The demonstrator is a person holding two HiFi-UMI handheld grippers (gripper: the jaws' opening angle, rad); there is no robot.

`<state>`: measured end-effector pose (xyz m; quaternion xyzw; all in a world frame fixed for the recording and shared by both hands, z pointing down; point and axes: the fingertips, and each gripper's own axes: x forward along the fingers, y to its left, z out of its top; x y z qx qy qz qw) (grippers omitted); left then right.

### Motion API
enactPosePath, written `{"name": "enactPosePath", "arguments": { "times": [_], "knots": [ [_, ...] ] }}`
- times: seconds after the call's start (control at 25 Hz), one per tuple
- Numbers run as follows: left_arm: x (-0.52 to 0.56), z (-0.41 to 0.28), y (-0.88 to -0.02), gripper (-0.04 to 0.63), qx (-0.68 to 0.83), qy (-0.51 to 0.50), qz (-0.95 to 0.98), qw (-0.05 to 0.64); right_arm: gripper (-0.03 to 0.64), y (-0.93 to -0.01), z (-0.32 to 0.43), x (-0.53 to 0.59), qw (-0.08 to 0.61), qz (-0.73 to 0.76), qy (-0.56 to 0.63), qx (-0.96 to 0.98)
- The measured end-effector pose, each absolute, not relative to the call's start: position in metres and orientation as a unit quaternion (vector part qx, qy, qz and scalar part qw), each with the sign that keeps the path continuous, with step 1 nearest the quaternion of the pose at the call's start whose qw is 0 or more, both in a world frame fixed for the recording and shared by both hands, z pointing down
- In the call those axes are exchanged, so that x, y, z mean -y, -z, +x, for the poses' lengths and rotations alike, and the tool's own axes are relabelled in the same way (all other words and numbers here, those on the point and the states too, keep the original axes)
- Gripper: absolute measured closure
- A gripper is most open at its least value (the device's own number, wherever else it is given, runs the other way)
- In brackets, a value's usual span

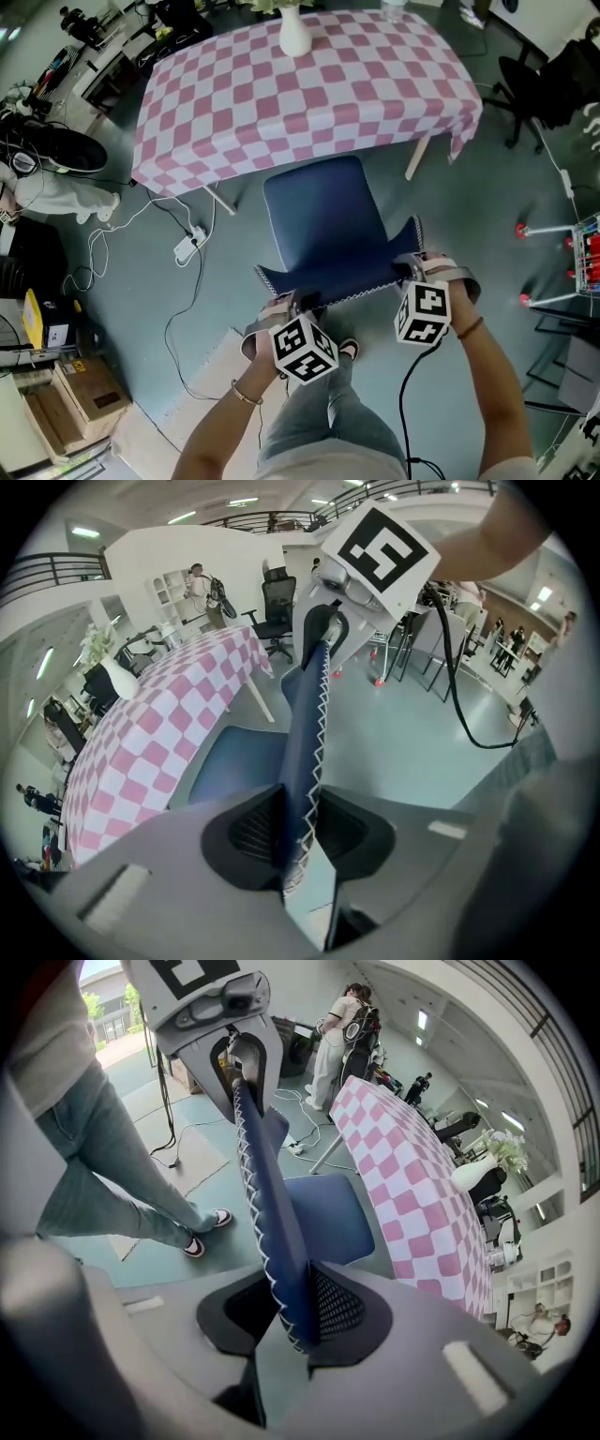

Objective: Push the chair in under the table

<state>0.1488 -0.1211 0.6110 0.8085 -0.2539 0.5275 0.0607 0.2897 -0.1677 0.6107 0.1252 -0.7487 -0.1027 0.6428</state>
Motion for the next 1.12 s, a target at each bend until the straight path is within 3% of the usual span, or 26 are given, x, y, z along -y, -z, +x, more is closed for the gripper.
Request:
{"name": "enactPosePath", "arguments": {
  "times": [1.12],
  "knots": [
    [0.245, 0.072, -0.611, 0.500, 0.289, -0.529, 0.797, 0.044, 0.523, -0.610, 0.213, 0.279, 0.627, 0.131, 0.089, 0.763]
  ]
}}
